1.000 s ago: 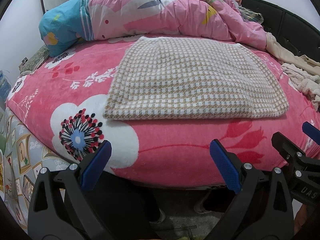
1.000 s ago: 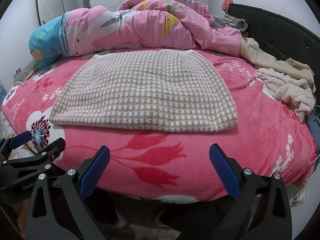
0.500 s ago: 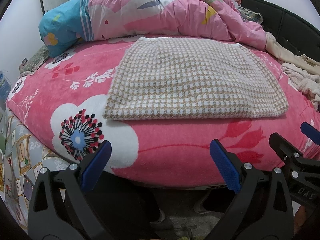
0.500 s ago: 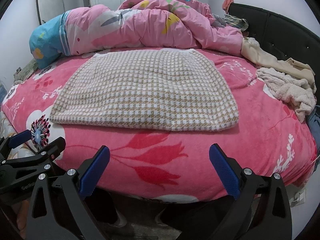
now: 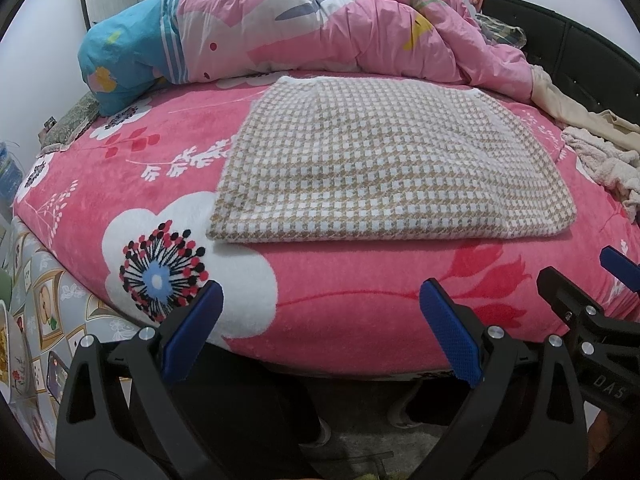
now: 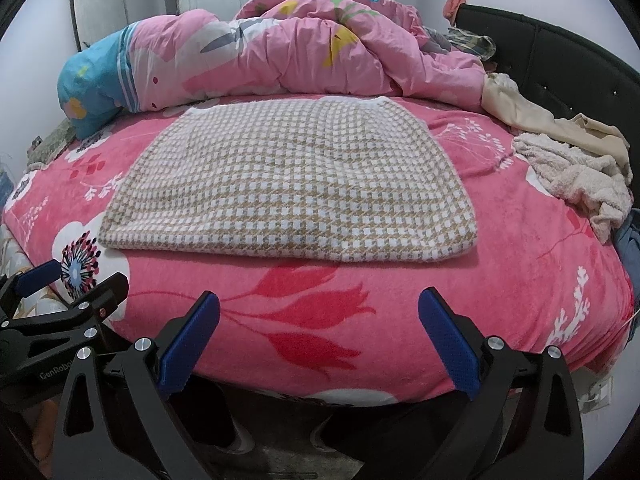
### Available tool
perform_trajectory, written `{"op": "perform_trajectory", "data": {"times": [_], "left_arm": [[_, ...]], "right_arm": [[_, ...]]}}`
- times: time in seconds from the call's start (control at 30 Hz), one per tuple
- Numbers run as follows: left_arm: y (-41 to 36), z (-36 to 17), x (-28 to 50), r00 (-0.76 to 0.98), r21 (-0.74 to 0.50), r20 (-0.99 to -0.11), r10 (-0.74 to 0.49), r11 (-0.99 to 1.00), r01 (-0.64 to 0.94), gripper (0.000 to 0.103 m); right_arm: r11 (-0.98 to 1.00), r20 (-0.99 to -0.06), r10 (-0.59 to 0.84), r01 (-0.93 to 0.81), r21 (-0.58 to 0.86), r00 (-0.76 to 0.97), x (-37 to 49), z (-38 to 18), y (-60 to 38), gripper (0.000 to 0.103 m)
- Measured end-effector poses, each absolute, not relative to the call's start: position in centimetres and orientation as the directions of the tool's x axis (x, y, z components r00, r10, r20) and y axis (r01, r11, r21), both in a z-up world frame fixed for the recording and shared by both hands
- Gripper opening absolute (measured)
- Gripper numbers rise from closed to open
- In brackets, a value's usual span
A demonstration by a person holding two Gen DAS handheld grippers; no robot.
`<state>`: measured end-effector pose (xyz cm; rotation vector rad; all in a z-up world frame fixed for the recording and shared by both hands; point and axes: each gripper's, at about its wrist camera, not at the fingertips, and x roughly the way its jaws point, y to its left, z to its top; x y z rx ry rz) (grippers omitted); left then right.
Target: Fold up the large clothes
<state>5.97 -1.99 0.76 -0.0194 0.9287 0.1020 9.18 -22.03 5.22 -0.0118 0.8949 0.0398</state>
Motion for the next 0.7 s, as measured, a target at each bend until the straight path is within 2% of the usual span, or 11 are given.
{"op": "perform_trajectory", "data": {"times": [0.7], "left_arm": [[-1.58,0.99,6.05,0.599,0.030,-0.796,0.083,0.995,-0.097,0.095]], "right_arm": [[0.999,-0.779,0.031,-0.045,0.004,0.627,9.30,5.44,-21.89,0.097]]}}
